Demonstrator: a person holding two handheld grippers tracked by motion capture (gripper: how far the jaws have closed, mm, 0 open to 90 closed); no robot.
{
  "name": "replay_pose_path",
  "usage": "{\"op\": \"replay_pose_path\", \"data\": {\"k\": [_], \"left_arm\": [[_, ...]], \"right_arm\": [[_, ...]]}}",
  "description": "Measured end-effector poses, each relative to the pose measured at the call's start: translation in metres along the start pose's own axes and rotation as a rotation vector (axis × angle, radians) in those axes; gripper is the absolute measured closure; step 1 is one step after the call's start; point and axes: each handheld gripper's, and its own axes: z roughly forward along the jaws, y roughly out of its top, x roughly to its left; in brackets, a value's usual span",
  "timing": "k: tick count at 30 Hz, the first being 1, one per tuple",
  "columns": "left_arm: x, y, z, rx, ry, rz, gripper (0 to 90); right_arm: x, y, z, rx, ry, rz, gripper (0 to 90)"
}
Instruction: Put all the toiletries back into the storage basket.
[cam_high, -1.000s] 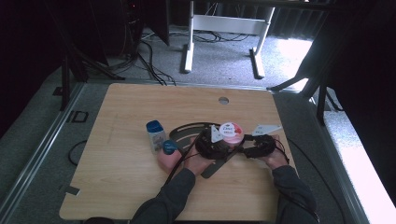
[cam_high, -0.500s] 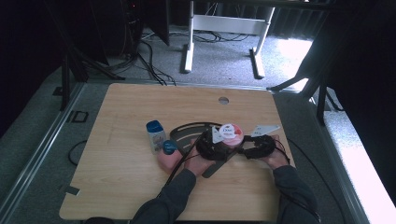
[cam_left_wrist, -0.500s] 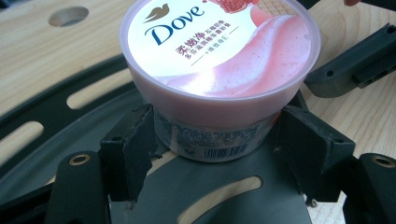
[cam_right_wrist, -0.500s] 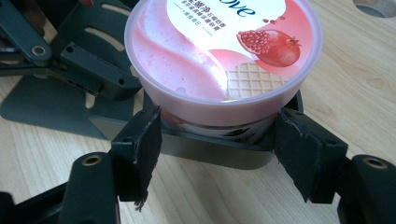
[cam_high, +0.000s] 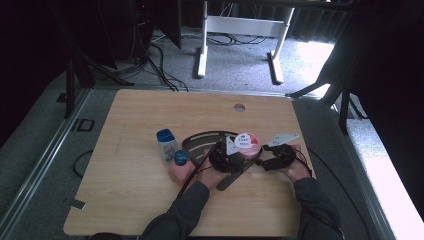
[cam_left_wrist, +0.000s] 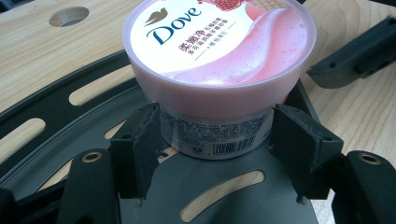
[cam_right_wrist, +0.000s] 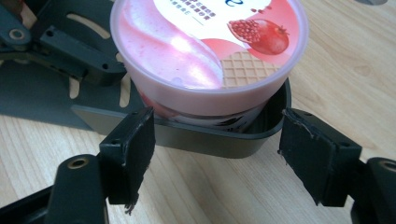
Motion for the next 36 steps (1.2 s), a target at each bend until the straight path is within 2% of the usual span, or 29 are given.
{"op": "replay_pose_path", "data": {"k": [4,9,15,22,23,27,30,35,36], "left_arm": [[0.0,0.0,0.0,0.002,0.0,0.009,34.9],[-0.001,0.0,0.0,0.004,0.001,0.012,35.8],[-0.002,0.0,0.0,0.005,0.011,0.017,35.8],[-0.001,-0.001,-0.002,0.007,-0.003,-0.001,38.6],[0.0,0.0,-0.006,0.013,-0.029,-0.014,39.6],[-0.002,-0.001,-0.015,0.013,-0.051,-0.021,40.7],[-0.003,-0.002,-0.022,0.006,-0.058,-0.021,41.2],[-0.006,-0.003,-0.029,0.0,-0.048,-0.034,39.7],[-0.007,-0.003,-0.032,-0.006,-0.067,-0.043,39.7]], "right_arm": [[-0.004,-0.004,0.007,0.013,0.029,0.031,20.5],[-0.01,-0.007,0.007,-0.007,0.067,0.069,22.2],[-0.01,-0.007,0.005,-0.011,0.078,0.072,22.1],[-0.007,-0.01,0.001,-0.016,0.076,0.067,27.2],[-0.005,-0.014,-0.001,-0.016,0.076,0.08,27.9],[0.0,-0.024,-0.003,-0.007,0.059,0.091,29.2],[0.006,-0.03,-0.006,-0.004,0.042,0.103,31.6],[0.018,-0.038,-0.008,-0.001,0.029,0.14,33.0],[0.021,-0.04,-0.009,0.003,0.02,0.14,33.0]]}}
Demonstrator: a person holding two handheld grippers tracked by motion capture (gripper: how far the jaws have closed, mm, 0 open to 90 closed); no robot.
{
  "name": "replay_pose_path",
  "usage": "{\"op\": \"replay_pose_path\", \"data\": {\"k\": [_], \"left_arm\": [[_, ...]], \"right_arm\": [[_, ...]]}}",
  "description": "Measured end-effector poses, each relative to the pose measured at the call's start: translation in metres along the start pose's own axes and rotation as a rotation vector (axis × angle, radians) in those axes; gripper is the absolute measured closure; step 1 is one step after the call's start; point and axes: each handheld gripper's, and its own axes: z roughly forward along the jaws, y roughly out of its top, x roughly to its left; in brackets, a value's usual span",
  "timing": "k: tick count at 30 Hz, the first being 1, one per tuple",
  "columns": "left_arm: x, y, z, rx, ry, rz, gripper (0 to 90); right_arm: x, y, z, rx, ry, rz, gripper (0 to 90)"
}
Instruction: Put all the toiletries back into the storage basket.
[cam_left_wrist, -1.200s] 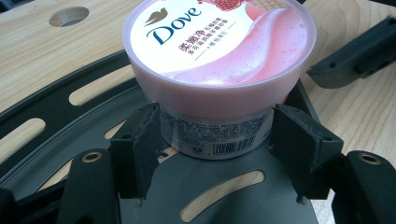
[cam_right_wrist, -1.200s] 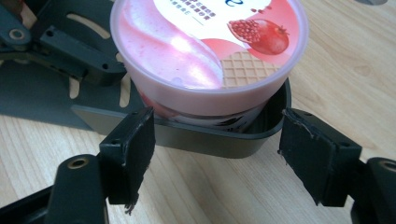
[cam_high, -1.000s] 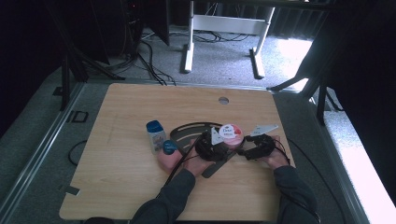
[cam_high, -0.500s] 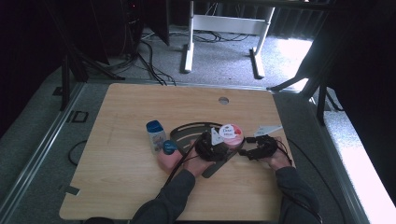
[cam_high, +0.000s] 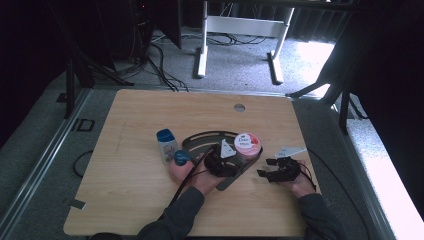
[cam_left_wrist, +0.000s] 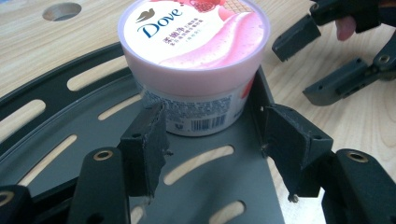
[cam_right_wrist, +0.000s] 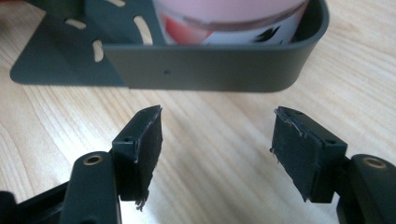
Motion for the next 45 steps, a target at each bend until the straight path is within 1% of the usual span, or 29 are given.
{"op": "replay_pose_path", "data": {"k": [2,3,6,9,11,15,18,20,23,25,28,29,31,33,37,40,45], "left_arm": [[-0.001,0.0,-0.004,-0.005,-0.008,-0.003,38.3],[-0.002,0.0,-0.005,-0.008,-0.01,-0.005,37.7],[-0.002,0.0,-0.009,-0.006,-0.013,-0.011,35.6],[-0.003,-0.001,-0.013,-0.009,-0.015,-0.018,33.5],[-0.003,-0.001,-0.016,-0.007,-0.014,-0.023,32.1],[-0.006,-0.003,-0.021,-0.004,-0.022,-0.017,29.1],[-0.009,-0.004,-0.028,-0.01,-0.059,-0.022,29.3],[-0.011,-0.003,-0.033,-0.012,-0.056,-0.007,30.7],[-0.015,-0.003,-0.042,-0.026,-0.067,0.003,32.5],[-0.016,-0.003,-0.047,-0.03,-0.087,0.005,33.7],[-0.018,-0.004,-0.055,-0.034,-0.089,0.012,34.9],[-0.018,-0.005,-0.057,-0.032,-0.085,0.02,35.2],[-0.019,-0.007,-0.061,-0.03,-0.074,0.023,35.2],[-0.02,-0.01,-0.064,-0.03,-0.066,0.023,35.1],[-0.021,-0.014,-0.07,-0.034,-0.065,0.015,35.2],[-0.021,-0.017,-0.074,-0.049,-0.065,0.002,35.8],[-0.022,-0.021,-0.081,-0.052,-0.066,0.005,37.2]], "right_arm": [[0.005,-0.004,0.0,-0.002,-0.012,0.001,33.2],[0.008,-0.005,0.0,-0.002,-0.023,-0.007,33.1],[0.013,-0.011,-0.001,-0.009,-0.044,-0.009,33.0],[0.014,-0.014,-0.001,-0.01,-0.056,-0.011,32.8],[0.017,-0.017,-0.002,-0.008,-0.051,-0.001,30.9],[0.023,-0.022,-0.001,-0.002,-0.063,-0.006,30.0],[0.025,-0.023,-0.001,-0.009,-0.075,-0.003,29.0],[0.026,-0.025,-0.001,-0.022,-0.073,0.01,27.9],[0.027,-0.027,-0.001,-0.033,-0.084,0.007,27.7],[0.029,-0.027,-0.001,-0.034,-0.095,0.001,27.7],[0.03,-0.028,0.0,-0.039,-0.105,-0.002,27.8],[0.03,-0.028,0.0,-0.04,-0.105,-0.001,27.8],[0.03,-0.028,0.0,-0.042,-0.104,-0.001,27.7],[0.03,-0.029,0.0,-0.045,-0.103,-0.004,27.7],[0.03,-0.03,0.0,-0.051,-0.102,-0.003,27.7],[0.03,-0.03,0.0,-0.053,-0.103,-0.002,27.7],[0.03,-0.029,0.0,-0.053,-0.106,0.0,27.7]]}}
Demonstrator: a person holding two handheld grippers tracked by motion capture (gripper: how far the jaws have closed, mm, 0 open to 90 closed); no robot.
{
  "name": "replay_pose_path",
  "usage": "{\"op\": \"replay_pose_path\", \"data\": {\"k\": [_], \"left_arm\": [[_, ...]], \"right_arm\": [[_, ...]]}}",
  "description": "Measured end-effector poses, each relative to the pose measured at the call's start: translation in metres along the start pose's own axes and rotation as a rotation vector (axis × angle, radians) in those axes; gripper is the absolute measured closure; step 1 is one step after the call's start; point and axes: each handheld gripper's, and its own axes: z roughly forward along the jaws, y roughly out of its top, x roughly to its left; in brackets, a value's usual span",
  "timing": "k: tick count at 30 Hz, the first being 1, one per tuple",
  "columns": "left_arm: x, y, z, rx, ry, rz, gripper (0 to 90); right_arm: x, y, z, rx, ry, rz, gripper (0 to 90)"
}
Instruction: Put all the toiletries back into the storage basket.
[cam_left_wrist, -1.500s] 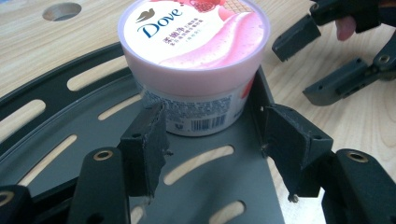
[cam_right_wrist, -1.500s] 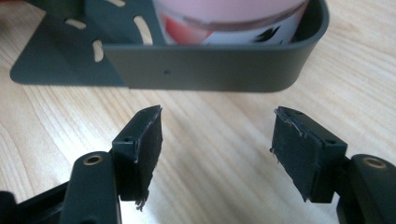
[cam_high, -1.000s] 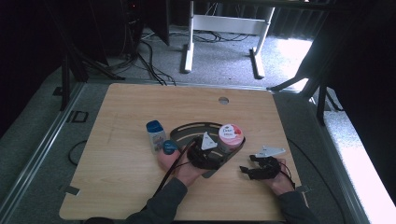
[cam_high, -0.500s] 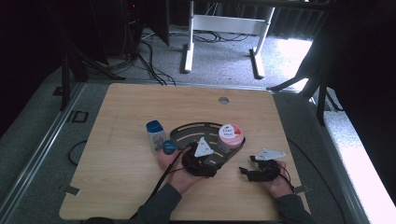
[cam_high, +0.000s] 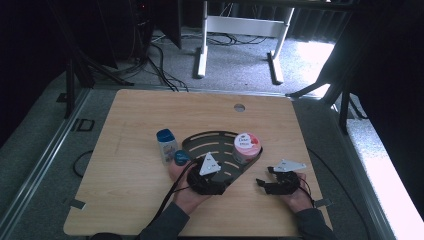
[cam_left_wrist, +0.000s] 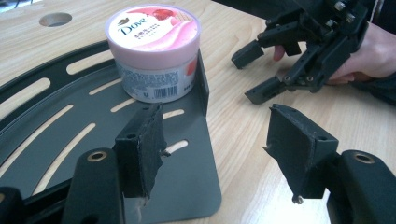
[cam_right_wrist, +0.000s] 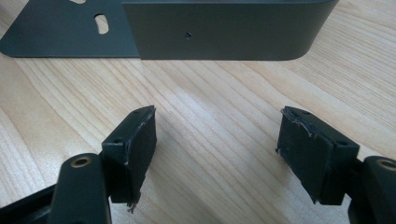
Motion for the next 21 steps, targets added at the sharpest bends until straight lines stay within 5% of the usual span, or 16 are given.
{"op": "replay_pose_path", "data": {"k": [8,21], "left_arm": [[-0.003,-0.004,-0.015,-0.009,-0.015,0.017,38.5],[0.001,-0.015,-0.039,0.004,0.048,0.006,40.1]], "right_arm": [[0.0,0.0,0.0,0.001,0.0,-0.001,27.7],[-0.001,0.0,0.0,0.0,0.003,-0.003,27.8]]}}
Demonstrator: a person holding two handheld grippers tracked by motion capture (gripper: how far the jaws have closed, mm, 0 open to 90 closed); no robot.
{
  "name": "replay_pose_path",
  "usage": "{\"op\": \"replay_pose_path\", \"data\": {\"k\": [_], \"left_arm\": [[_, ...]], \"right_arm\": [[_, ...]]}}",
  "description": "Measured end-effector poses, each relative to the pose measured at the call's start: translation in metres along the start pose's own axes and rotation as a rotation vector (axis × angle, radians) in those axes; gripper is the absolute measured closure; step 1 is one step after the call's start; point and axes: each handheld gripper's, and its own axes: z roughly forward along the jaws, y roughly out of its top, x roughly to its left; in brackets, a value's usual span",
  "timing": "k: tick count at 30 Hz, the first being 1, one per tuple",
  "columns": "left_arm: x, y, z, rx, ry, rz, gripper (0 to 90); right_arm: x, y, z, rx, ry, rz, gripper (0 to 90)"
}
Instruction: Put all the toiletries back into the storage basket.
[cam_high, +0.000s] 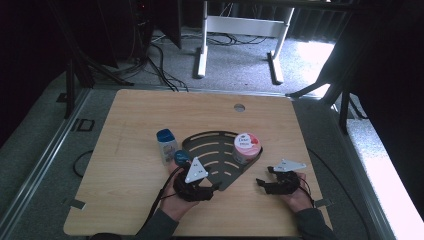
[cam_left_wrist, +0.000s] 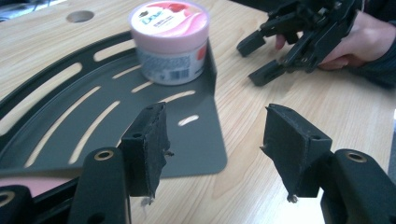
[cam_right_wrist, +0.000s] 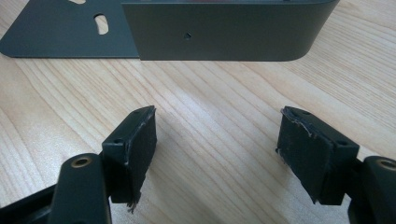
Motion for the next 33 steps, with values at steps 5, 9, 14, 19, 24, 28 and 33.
{"op": "replay_pose_path", "data": {"k": [5,9,14,19,24,28,33], "left_arm": [[0.005,-0.005,-0.01,0.005,0.031,-0.004,40.3],[0.01,-0.009,-0.018,0.002,0.043,-0.016,40.5],[0.012,-0.014,-0.025,0.002,0.053,-0.009,40.4],[0.015,-0.017,-0.032,0.001,0.065,-0.016,40.8],[0.018,-0.019,-0.038,-0.004,0.078,-0.026,40.7],[0.02,-0.022,-0.045,-0.017,0.102,-0.025,40.9],[0.024,-0.025,-0.051,-0.015,0.128,-0.029,40.9]], "right_arm": [[0.0,0.0,0.0,0.002,0.001,-0.001,27.8],[0.0,0.0,0.0,0.001,0.0,-0.001,27.8],[0.0,0.0,0.0,0.0,0.0,0.001,27.7],[0.0,0.001,0.001,-0.001,-0.001,0.001,27.8],[0.0,0.001,0.001,-0.001,-0.001,0.002,27.7],[0.0,0.001,0.001,-0.002,-0.002,0.003,27.8],[0.0,0.001,0.001,-0.001,-0.002,0.004,27.8]]}}
